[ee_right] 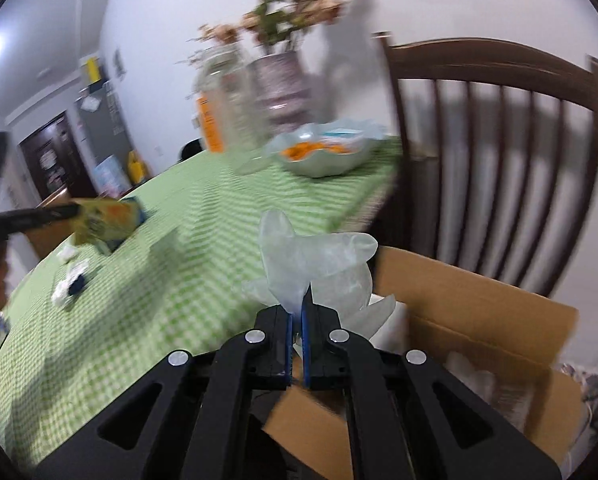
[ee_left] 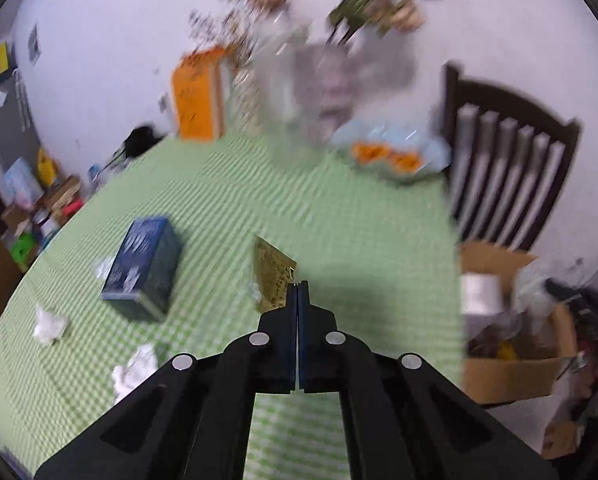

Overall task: Collect trash
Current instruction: 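Carry the glove and gold wrapper to the cardboard box and open both tools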

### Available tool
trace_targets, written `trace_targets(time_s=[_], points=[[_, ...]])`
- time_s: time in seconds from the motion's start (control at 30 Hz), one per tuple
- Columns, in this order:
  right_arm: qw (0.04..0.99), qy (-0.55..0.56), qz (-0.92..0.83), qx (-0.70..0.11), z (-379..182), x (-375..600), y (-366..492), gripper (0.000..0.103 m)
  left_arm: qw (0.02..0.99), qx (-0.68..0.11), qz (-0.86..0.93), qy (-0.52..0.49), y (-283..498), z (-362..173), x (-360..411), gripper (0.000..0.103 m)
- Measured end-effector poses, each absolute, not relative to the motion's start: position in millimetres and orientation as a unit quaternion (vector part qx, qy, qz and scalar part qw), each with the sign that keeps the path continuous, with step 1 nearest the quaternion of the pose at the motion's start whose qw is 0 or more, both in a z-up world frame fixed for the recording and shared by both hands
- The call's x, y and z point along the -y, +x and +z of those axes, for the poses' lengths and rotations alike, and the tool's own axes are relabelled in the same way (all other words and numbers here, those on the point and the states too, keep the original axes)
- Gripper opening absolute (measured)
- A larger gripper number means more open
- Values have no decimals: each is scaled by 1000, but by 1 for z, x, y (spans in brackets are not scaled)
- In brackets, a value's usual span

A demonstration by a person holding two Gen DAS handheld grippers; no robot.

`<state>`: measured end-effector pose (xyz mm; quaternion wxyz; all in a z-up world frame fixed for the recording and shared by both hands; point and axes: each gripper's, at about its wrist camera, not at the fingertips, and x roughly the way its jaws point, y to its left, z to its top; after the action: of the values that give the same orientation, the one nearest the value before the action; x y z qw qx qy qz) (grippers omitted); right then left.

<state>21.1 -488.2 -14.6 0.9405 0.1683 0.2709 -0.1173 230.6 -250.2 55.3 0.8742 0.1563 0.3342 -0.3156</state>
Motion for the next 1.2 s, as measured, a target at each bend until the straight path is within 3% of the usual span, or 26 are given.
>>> trace_targets(time_s=[0.13, 0.33, 0.67, 0.93, 1.0, 1.03, 1.07, 1.2], points=[[927, 193, -160, -279, -27, 518, -11, 4, 849, -331, -398, 105, 200, 80, 269, 0], [901, 234, -198, -308, -61, 542, -42, 4, 710, -409, -571, 41, 151, 61, 333, 0], [885, 243, -207, -338, -89, 557, -58, 4, 553, -573, -604, 29, 122, -47, 440, 0], [877, 264, -187, -356, -113, 568, -58, 4, 555, -613, -557, 70, 126, -106, 482, 0], [875, 271, -177, -360, -120, 569, -54, 4, 580, -620, -521, 85, 134, -119, 482, 8], [874, 274, -173, -361, -122, 569, -53, 4, 592, -621, -505, 96, 137, -123, 481, 27], [874, 278, -165, -363, -125, 569, -50, 4, 600, -623, -492, 101, 139, -124, 480, 39], [872, 289, -146, -367, -132, 569, -35, 4, 612, -605, -499, 107, 143, -110, 474, 42]])
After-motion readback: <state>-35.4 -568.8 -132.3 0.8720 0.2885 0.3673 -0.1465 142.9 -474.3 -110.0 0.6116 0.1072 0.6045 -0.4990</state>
